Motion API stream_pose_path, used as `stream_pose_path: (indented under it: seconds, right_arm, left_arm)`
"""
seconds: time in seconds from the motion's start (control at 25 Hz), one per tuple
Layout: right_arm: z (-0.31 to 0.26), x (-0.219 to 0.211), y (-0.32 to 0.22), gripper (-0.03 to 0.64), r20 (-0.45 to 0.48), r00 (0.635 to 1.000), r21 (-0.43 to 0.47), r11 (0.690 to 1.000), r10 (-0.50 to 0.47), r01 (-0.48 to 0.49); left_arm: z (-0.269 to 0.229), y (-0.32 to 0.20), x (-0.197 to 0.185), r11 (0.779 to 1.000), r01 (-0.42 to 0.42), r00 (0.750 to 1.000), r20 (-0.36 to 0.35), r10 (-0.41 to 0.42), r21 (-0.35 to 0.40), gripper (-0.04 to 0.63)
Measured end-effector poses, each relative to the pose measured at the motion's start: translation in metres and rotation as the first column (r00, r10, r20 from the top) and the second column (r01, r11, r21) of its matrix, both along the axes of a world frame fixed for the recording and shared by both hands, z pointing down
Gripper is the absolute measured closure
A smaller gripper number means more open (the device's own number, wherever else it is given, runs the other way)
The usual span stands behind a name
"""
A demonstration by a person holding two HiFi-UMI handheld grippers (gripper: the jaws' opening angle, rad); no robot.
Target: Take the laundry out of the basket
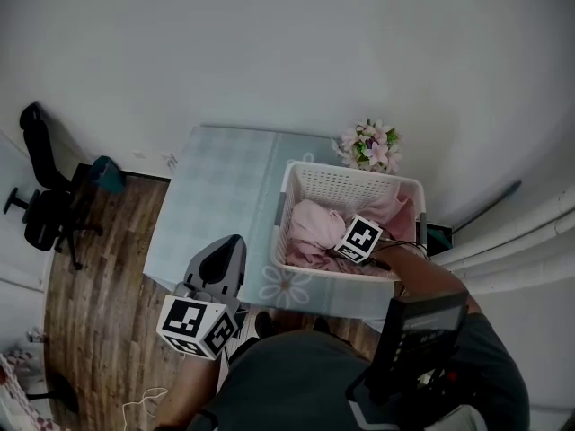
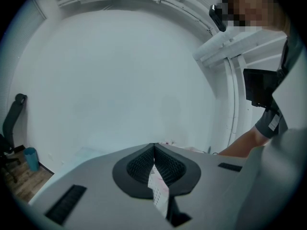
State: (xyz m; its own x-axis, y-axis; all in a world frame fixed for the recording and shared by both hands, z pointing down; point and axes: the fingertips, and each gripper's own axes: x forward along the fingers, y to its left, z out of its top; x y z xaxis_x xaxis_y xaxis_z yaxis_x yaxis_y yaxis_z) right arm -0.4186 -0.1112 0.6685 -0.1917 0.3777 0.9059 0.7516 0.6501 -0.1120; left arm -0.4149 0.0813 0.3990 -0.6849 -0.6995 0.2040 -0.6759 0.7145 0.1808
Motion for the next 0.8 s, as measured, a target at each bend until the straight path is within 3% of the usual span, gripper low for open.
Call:
stream_pose_path:
  seconds: [0.16, 0.36, 0.6, 0.8]
  right_arm:
    - [-0.039, -0.012, 0.001, 0.373, 0.072, 0.992, -0.114, 0.989, 0.099, -0.091]
    - [-0.108, -0.023, -0.006, 0.373, 0.201, 0.946, -0.273, 0.942, 0.254, -0.195]
    - [-0.192, -0.025, -0.01, 0.373, 0.366, 0.855, -0.397, 0.892, 0.369, -0.215]
    - [-0.261, -0.018, -0.025, 0.373, 0.457, 0.735, -0.511, 0.824, 0.501, -0.243]
  left_arm:
    - [-0.005, 0.003, -0.001, 1.0, -0.013, 1.0, 0.016, 0.013, 0.008, 0.586]
    - [-0.013, 0.003, 0.0, 0.999, -0.032, 0.999, 0.038, 0.031, 0.027, 0.586]
    - [-0.024, -0.003, -0.001, 0.997, -0.069, 0.996, 0.062, 0.067, 0.04, 0.586]
    - [-0.035, -0.019, -0.002, 0.99, -0.127, 0.989, 0.09, 0.121, 0.064, 0.586]
